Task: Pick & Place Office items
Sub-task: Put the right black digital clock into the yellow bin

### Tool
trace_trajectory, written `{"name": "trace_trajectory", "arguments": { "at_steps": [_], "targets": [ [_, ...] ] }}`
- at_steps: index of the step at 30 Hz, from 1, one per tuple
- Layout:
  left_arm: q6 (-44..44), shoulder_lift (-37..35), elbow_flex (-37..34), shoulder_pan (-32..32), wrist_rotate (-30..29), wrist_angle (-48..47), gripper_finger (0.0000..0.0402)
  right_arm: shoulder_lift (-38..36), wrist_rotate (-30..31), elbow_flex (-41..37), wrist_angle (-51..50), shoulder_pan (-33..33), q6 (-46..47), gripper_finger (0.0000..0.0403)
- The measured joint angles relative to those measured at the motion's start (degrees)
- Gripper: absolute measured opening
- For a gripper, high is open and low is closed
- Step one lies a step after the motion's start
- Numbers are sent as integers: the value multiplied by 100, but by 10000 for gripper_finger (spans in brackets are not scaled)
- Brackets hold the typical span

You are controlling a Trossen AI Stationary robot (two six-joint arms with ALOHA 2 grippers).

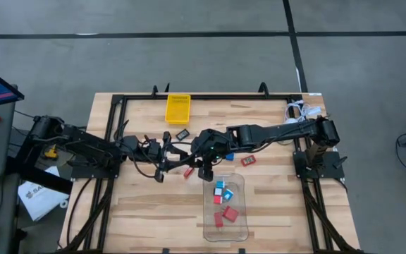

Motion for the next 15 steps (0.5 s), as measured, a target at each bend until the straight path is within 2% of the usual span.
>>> {"name": "trace_trajectory", "arguments": {
  "at_steps": [9,11,15],
  "targets": [
    [-13,-4,0,20,33,13,161,0,10,-7,59,63,-61,143],
    [-21,-7,0,20,44,27,161,0,49,-11,157,89,-127,180],
    [-24,-2,-2,20,48,-4,167,-7,286,-4,303,162,-240,280]
  ]
}}
